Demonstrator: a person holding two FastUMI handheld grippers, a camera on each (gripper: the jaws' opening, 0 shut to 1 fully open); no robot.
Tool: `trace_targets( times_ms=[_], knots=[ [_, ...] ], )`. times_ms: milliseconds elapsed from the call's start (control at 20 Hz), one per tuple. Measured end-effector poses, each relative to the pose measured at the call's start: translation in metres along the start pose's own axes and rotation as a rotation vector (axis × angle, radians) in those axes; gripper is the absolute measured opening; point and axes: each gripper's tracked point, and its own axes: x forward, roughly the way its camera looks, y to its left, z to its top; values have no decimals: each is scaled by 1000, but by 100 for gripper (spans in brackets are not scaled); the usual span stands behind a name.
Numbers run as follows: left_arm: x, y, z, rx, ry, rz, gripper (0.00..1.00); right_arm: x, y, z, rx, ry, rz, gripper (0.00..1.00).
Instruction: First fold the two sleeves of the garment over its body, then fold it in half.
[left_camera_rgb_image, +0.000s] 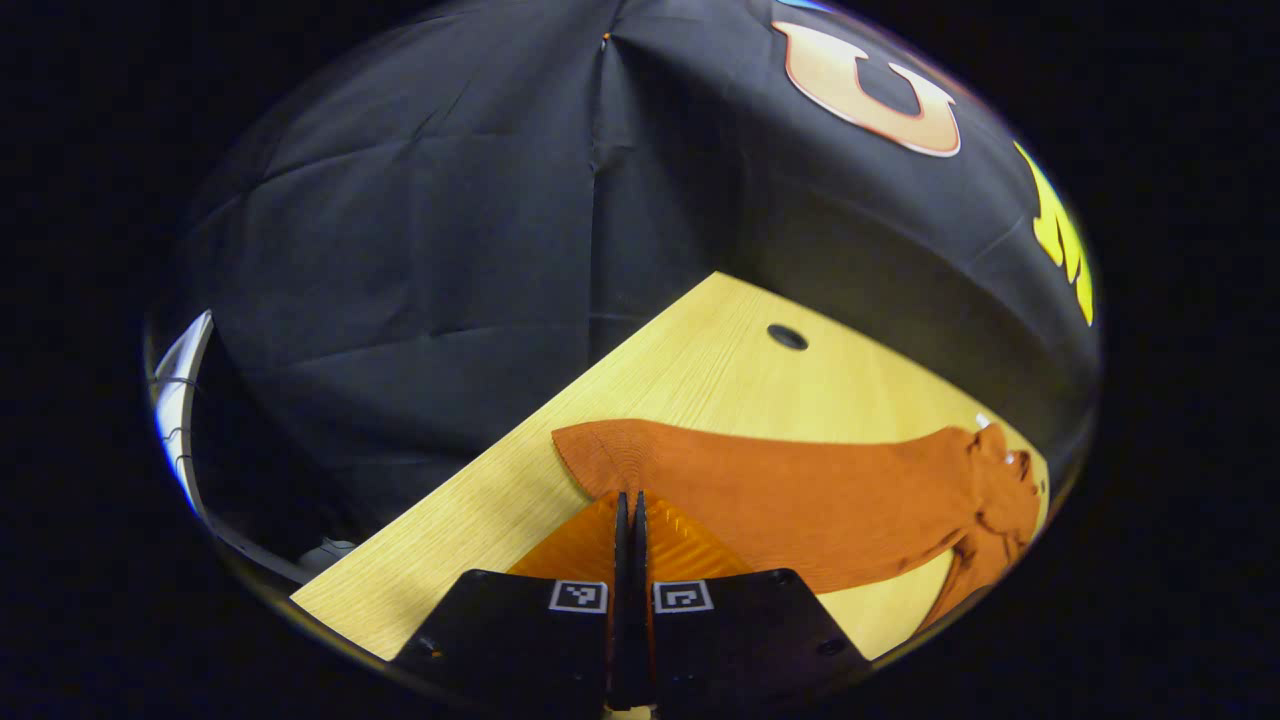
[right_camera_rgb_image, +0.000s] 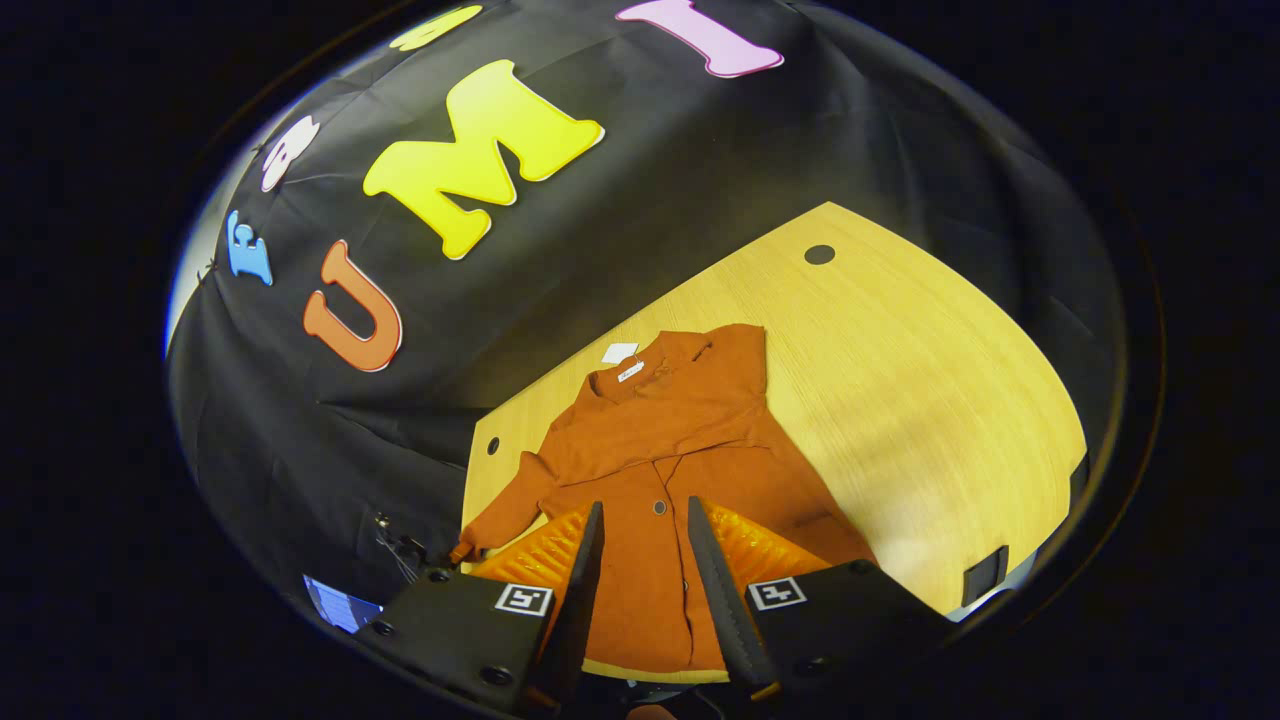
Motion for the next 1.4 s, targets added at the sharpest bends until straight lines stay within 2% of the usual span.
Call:
trace_targets(
  times_ms=[200, 400, 650, 800, 1000, 1250, 1350, 1400],
  knots=[
    [-32, -47, 54, -39, -78, -111, 3, 1, 5, -7, -85, 14, 41, 57],
    [-70, -111, 113, -9, -154, -202, 3, -9, 15, -5, -141, 10, 114, 56],
    [-139, -240, 160, 115, -229, -367, 2, -28, 10, 12, -169, -48, 182, 56],
    [-168, -334, 167, 216, -246, -492, 2, -42, -8, 27, -135, -86, 200, 56],
    [-184, -444, 119, 338, -191, -639, 2, -65, -50, 49, -54, -144, 178, 56],
    [-170, -549, 10, 478, -43, -734, 2, -112, -122, 55, 32, -224, 69, 56],
    [-150, -571, -33, 535, 2, -724, 3, -131, -155, 50, 54, -244, -2, 56],
    [-133, -575, -55, 597, 13, -671, 3, -141, -169, 46, 67, -252, -36, 56]
  ],
)
